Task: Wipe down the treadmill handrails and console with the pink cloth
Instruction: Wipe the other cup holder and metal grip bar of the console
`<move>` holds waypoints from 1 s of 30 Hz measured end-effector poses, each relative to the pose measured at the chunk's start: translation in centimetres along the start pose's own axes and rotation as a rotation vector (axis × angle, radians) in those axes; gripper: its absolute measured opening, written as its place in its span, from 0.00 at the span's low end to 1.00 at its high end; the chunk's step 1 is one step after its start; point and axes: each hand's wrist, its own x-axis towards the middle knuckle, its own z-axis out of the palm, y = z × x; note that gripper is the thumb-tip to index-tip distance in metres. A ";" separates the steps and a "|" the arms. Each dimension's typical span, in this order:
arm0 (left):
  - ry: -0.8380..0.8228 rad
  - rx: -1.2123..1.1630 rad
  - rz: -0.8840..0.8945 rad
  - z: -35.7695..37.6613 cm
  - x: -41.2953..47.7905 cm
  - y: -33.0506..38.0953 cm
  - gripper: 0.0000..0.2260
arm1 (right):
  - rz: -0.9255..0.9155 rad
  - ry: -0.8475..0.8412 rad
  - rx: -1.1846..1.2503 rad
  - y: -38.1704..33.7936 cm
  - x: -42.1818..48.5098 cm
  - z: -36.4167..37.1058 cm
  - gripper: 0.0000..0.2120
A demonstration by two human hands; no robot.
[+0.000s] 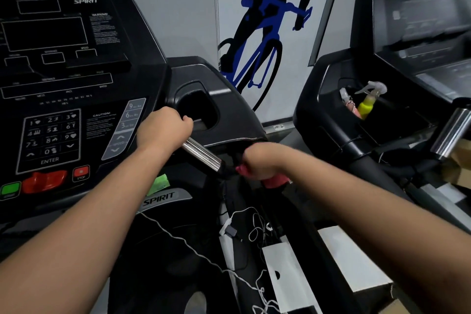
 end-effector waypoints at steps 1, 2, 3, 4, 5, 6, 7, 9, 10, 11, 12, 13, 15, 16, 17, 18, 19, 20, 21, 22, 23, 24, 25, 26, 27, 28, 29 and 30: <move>0.004 0.001 0.003 0.0 0.0 0.0 0.17 | 0.039 0.041 0.204 0.3 -0.4 -1.1 0.13; 0.008 0.001 0.008 0.0 0.0 0.0 0.18 | 0.078 0.137 0.429 0.5 -0.8 -2.1 0.09; 0.012 -0.001 0.010 0.1 0.0 -0.1 0.18 | 0.124 0.265 0.663 0.5 -1.1 -2.8 0.07; 0.015 -0.007 0.010 0.1 0.0 -0.1 0.18 | 0.155 0.409 0.911 0.1 -1.4 -3.4 0.08; 0.019 -0.016 0.010 0.1 0.0 -0.2 0.18 | 0.185 0.543 1.139 -0.6 -1.0 -3.2 0.09; 0.022 -0.024 0.010 0.1 0.0 -0.2 0.18 | 0.211 0.652 1.331 -1.4 -0.8 -2.9 0.10; 0.024 -0.030 0.012 0.1 0.0 -0.2 0.18 | 0.240 0.727 1.460 -2.6 -0.2 -2.1 0.10; 0.025 -0.031 0.017 0.1 -0.1 -0.2 0.18 | 0.306 0.793 1.629 -5.4 0.8 0.5 0.08; 0.026 -0.030 0.020 0.0 -0.1 -0.2 0.18 | 0.375 0.815 1.667 -6.8 0.8 2.0 0.11; 0.026 -0.032 0.023 0.0 -0.1 -0.1 0.18 | 0.432 0.856 1.659 -7.9 0.6 3.6 0.14; 0.025 -0.036 0.026 0.0 -0.1 -0.1 0.18 | 0.495 0.897 1.634 -9.0 0.1 5.0 0.17; 0.024 -0.039 0.028 -0.1 -0.1 -0.2 0.19 | 0.541 0.923 1.630 -9.9 -0.2 6.2 0.19; 0.021 -0.041 0.031 -0.1 -0.2 -0.2 0.19 | 0.620 0.907 1.717 -11.3 -0.4 9.0 0.22; 0.021 -0.042 0.034 -0.1 -0.2 -0.2 0.19 | 0.691 0.833 1.760 -11.8 -0.2 10.0 0.20; 0.018 -0.044 0.036 -0.1 -0.2 -0.3 0.19 | 0.794 0.725 1.856 -11.9 0.3 11.0 0.17; 0.015 -0.044 0.036 -0.1 -0.3 -0.3 0.19 | 0.863 0.639 2.039 -11.9 0.7 11.9 0.17; 0.012 -0.043 0.035 -0.2 -0.3 -0.3 0.19 | 0.894 0.541 2.315 -11.7 1.0 11.9 0.16; 0.010 -0.040 0.034 -0.2 -0.3 -0.2 0.19 | 0.880 0.469 2.517 -11.4 1.4 11.9 0.15; 0.008 -0.037 0.034 -0.2 -0.3 -0.2 0.18 | 0.893 0.478 2.679 -10.9 2.0 11.9 0.15; 0.006 -0.034 0.036 -0.2 -0.4 -0.2 0.18 | 0.915 0.556 2.774 -10.1 2.4 11.9 0.17; 0.007 -0.033 0.039 -0.2 -0.3 -0.2 0.18 | 0.996 0.620 2.810 -9.3 2.9 11.4 0.18; 0.008 -0.032 0.041 -0.2 -0.3 -0.3 0.18 | 1.018 0.669 2.860 -8.5 3.5 11.2 0.18; 0.010 -0.030 0.043 -0.2 -0.3 -0.3 0.18 | 1.009 0.741 2.969 -7.8 3.6 10.6 0.19; 0.012 -0.027 0.044 -0.2 -0.3 -0.3 0.18 | 1.005 0.798 2.910 -7.2 3.7 10.2 0.18; 0.014 -0.025 0.044 -0.2 -0.2 -0.3 0.18 | 1.010 0.778 2.877 -6.8 3.8 9.6 0.16; 0.014 -0.022 0.043 -0.2 -0.2 -0.2 0.18 | 0.977 0.770 2.826 -6.6 3.5 9.1 0.12; 0.014 -0.020 0.042 -0.3 -0.2 -0.2 0.18 | 0.983 0.733 2.742 -6.5 3.4 9.4 0.09; 0.013 -0.020 0.040 -0.2 -0.2 -0.2 0.18 | 0.964 0.551 2.759 -6.7 3.4 8.7 0.11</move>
